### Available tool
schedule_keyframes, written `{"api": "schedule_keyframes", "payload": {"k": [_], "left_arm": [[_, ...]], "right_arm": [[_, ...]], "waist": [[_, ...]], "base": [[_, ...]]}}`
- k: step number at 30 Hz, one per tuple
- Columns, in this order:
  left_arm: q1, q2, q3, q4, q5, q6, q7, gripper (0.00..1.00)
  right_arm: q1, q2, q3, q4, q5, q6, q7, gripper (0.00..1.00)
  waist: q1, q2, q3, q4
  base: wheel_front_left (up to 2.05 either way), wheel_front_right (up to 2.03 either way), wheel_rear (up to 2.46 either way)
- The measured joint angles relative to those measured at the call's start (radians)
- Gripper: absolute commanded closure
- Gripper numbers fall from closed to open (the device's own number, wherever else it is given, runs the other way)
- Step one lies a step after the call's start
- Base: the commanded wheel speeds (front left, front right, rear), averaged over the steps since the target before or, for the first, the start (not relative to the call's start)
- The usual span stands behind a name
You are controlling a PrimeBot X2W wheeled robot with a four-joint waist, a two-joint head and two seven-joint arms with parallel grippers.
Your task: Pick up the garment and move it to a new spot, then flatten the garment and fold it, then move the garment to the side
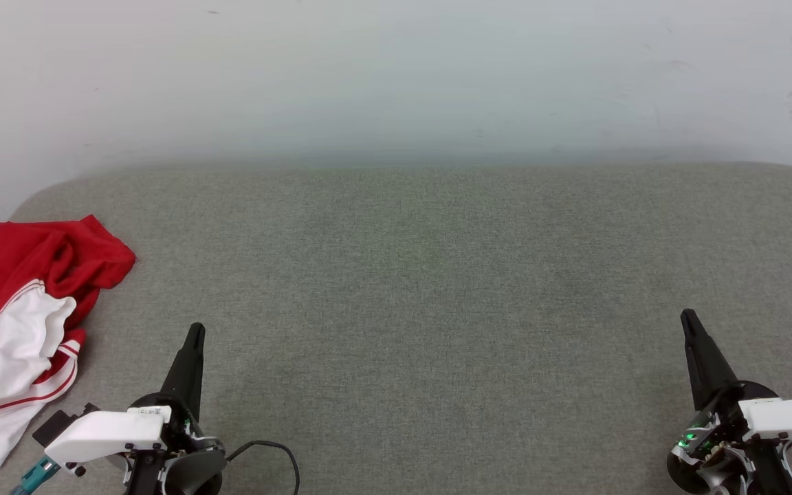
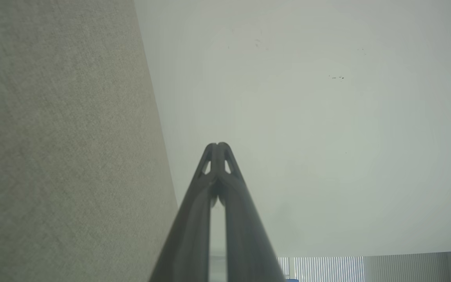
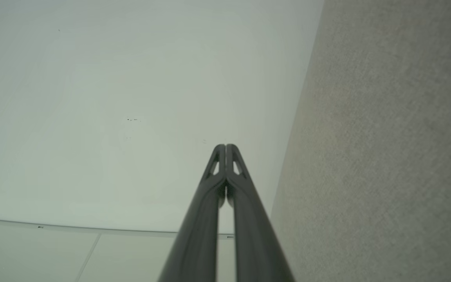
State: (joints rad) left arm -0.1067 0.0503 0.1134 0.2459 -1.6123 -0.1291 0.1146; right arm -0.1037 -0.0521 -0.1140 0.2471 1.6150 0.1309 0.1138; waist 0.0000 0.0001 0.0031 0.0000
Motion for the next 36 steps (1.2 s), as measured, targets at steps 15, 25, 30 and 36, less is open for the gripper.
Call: {"api": "schedule_keyframes", "payload": {"k": [15, 25, 30, 36], "left_arm": [[0.000, 0.000, 0.000, 0.000, 0.000, 0.000, 0.000, 1.00], [0.031, -0.003, -0.008, 0.031, 0.000, 0.002, -0.003, 0.00], [0.034, -0.003, -0.033, 0.012, 0.001, 0.001, -0.023, 0.00], [0.034, -0.003, -0.061, -0.027, 0.008, 0.001, -0.055, 0.00]], "right_arm": [[0.000, 0.000, 0.000, 0.000, 0.000, 0.000, 0.000, 1.00], [0.033, 0.002, 0.002, 0.029, 0.000, 0.000, -0.004, 0.00], [0.039, 0.003, 0.020, 0.009, -0.005, 0.000, -0.027, 0.00], [0.044, 0.003, 0.039, -0.026, -0.023, 0.000, -0.058, 0.00]], "waist": [[0.0000, 0.0000, 0.000, 0.000], [0.0000, 0.0000, 0.000, 0.000], [0.0000, 0.0000, 0.000, 0.000], [0.0000, 0.0000, 0.001, 0.000]], "base": [[0.00, 0.00, 0.00], [0.00, 0.00, 0.00], [0.00, 0.00, 0.00], [0.00, 0.00, 0.00]]}}
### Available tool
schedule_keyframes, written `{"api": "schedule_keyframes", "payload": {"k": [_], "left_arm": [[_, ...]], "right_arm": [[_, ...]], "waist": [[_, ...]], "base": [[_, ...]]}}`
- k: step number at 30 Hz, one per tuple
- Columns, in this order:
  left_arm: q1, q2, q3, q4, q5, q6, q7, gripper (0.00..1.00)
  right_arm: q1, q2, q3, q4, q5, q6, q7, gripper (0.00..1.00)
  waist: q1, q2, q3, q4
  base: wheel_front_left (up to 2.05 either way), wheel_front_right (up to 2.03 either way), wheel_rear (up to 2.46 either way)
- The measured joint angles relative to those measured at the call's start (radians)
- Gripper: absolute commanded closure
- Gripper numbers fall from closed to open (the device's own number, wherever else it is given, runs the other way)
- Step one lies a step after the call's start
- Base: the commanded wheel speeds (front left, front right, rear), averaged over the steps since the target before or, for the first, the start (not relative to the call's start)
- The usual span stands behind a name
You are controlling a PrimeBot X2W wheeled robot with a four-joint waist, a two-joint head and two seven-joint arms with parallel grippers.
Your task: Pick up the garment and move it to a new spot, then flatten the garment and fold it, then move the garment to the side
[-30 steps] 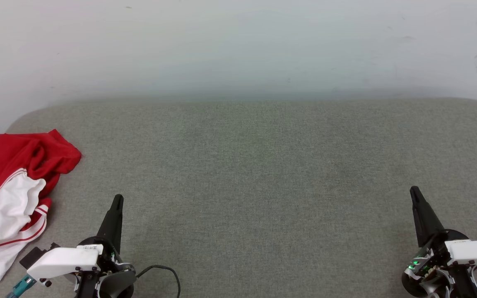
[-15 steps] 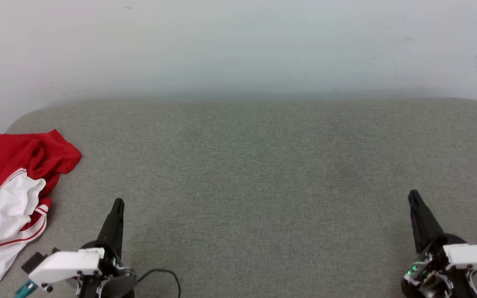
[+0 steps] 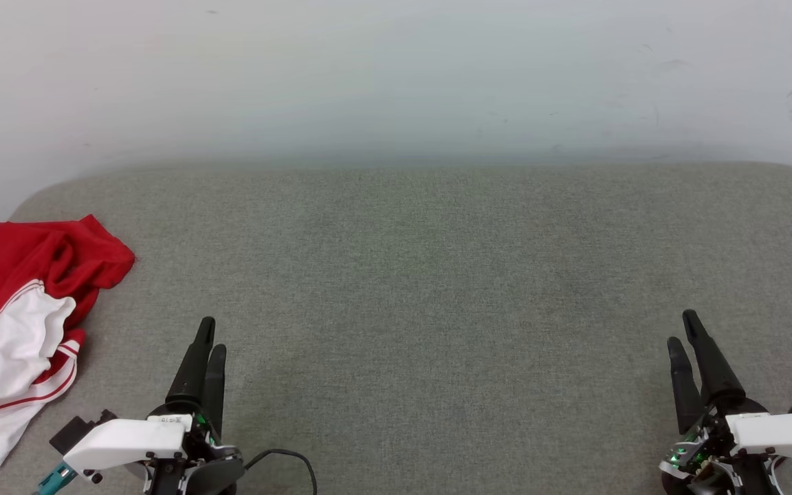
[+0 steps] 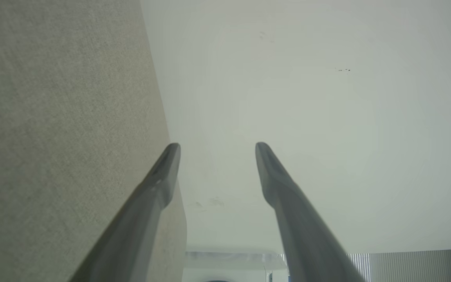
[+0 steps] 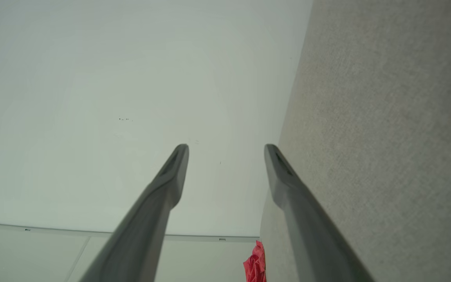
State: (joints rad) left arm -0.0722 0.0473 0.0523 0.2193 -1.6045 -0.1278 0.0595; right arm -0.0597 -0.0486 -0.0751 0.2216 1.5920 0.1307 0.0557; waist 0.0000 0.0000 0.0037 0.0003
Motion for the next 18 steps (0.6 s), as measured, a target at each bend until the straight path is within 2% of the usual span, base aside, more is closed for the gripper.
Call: {"api": "schedule_keyframes", "payload": {"k": [7, 18], "left_arm": [[0.000, 0.003, -0.024, -0.046, 0.041, 0.000, -0.034, 0.00], [0.001, 0.002, -0.025, -0.091, 0.280, 0.000, -0.080, 0.00]], "right_arm": [[0.012, 0.000, 0.006, -0.028, -0.082, 0.000, -0.031, 0.00], [0.020, 0.000, 0.002, -0.072, -0.350, 0.000, -0.075, 0.00]], "waist": [[0.0000, 0.0000, 0.000, 0.002], [0.0000, 0.0000, 0.001, 0.006]], "base": [[0.00, 0.00, 0.00], [0.00, 0.00, 0.00]]}}
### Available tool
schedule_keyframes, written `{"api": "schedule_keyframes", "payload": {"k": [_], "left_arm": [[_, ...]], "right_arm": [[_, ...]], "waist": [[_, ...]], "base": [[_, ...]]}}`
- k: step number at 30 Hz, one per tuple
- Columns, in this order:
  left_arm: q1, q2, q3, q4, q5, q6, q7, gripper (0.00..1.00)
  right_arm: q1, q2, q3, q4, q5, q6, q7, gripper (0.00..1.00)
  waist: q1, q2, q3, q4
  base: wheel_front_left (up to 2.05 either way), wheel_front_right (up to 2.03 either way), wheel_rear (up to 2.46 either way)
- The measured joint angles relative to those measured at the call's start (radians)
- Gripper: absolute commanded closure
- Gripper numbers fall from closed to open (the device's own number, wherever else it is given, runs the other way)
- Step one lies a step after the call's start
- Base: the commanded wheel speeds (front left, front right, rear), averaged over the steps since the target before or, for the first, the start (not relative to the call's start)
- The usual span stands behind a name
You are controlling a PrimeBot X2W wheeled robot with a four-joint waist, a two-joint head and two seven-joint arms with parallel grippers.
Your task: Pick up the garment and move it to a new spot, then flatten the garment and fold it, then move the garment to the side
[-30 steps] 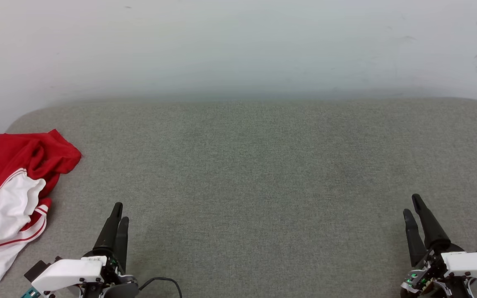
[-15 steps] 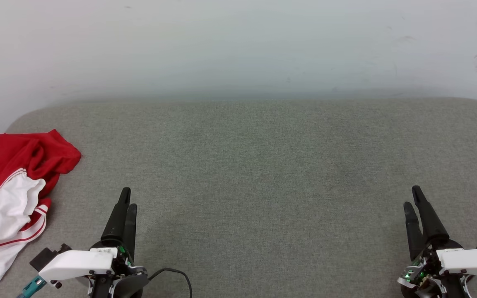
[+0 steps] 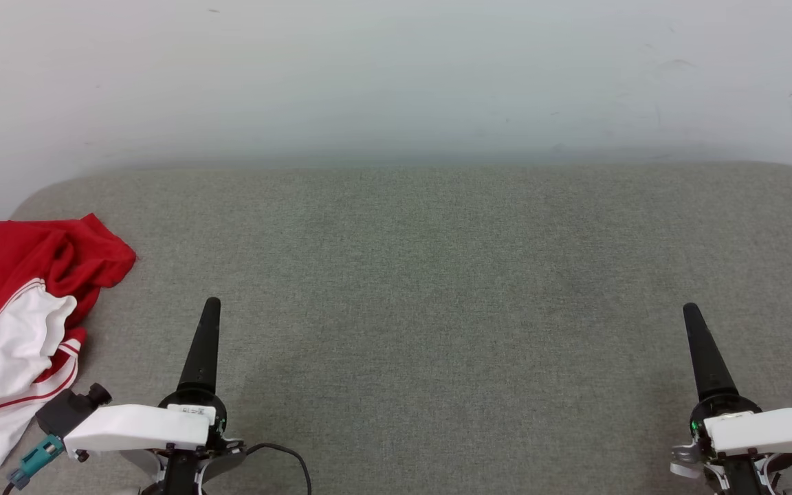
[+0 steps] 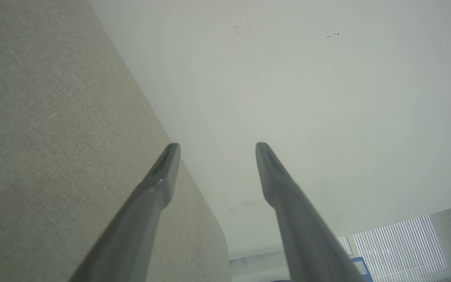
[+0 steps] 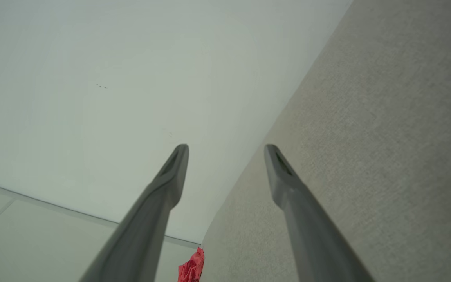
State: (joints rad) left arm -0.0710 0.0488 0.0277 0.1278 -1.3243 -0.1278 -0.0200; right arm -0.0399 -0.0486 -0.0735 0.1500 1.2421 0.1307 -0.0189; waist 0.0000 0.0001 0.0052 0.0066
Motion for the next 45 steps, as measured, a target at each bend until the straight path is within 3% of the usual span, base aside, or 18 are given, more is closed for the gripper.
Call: {"api": "schedule_keyframes", "payload": {"k": [14, 28, 45], "left_arm": [[0.008, 0.000, -0.015, -0.027, 0.368, 0.000, -0.047, 0.00], [0.022, 0.007, -0.038, -0.016, 0.663, 0.001, -0.091, 0.00], [0.022, 0.042, -0.089, 0.002, 0.909, 0.085, -0.136, 0.00]], "right_arm": [[0.005, 0.000, 0.019, -0.055, -0.365, 0.000, -0.034, 0.00], [0.030, 0.000, 0.018, -0.107, -0.662, 0.000, 0.032, 0.00], [0.053, 0.000, 0.005, -0.168, -0.890, 0.000, 0.055, 0.00]], "waist": [[0.0000, 0.0000, -0.002, 0.003], [0.0000, 0.0000, -0.005, 0.009], [0.0000, 0.0000, -0.004, 0.016]], "base": [[0.00, 0.00, 0.00], [0.00, 0.00, 0.00], [0.00, 0.00, 0.00]]}}
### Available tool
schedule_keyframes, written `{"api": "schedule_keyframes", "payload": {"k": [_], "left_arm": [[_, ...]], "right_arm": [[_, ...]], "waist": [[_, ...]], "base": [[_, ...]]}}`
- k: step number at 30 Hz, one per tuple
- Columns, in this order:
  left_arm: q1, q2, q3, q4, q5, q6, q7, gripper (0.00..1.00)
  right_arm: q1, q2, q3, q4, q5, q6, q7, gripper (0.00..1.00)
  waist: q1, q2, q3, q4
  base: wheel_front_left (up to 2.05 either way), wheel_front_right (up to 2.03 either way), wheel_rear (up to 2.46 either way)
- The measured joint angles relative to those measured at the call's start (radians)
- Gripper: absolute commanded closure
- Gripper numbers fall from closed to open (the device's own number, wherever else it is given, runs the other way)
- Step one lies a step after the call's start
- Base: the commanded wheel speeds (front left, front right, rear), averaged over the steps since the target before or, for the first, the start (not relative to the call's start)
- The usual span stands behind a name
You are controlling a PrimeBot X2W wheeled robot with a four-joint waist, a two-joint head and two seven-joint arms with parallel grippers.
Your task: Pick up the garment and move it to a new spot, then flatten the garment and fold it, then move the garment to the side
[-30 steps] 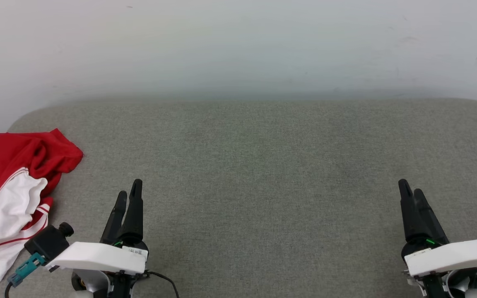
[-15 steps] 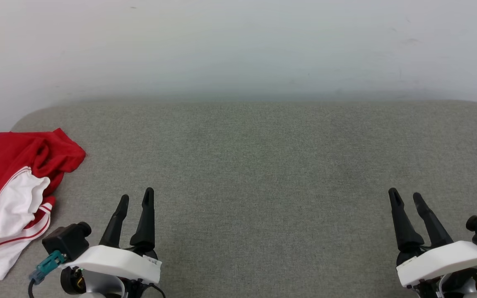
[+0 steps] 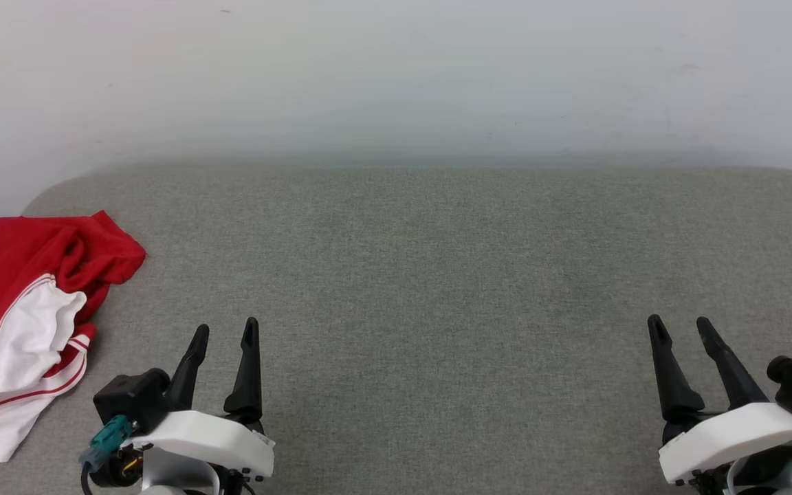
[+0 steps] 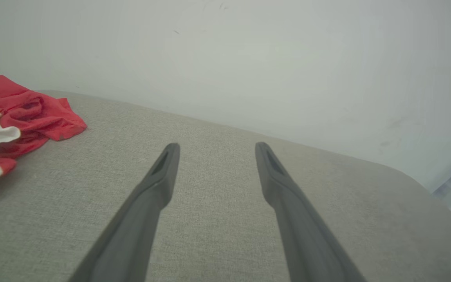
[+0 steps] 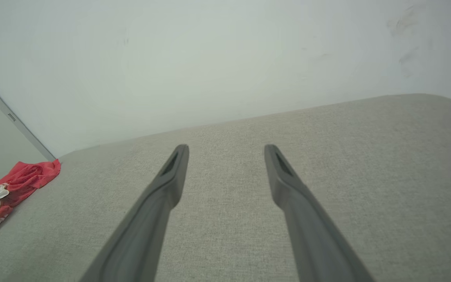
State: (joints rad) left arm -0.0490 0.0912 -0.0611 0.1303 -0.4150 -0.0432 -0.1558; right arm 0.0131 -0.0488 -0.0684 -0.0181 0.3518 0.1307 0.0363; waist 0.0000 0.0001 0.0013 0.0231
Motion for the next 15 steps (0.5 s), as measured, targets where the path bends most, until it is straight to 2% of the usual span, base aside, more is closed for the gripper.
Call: {"api": "schedule_keyframes", "payload": {"k": [15], "left_arm": [[0.000, 0.021, -0.038, -0.006, 0.124, 0.030, -0.035, 0.00]], "right_arm": [[0.011, 0.000, 0.002, -0.042, -0.148, 0.000, 0.001, 0.00]], "waist": [[0.0000, 0.0000, 0.000, 0.005]], "base": [[0.00, 0.00, 0.00]]}}
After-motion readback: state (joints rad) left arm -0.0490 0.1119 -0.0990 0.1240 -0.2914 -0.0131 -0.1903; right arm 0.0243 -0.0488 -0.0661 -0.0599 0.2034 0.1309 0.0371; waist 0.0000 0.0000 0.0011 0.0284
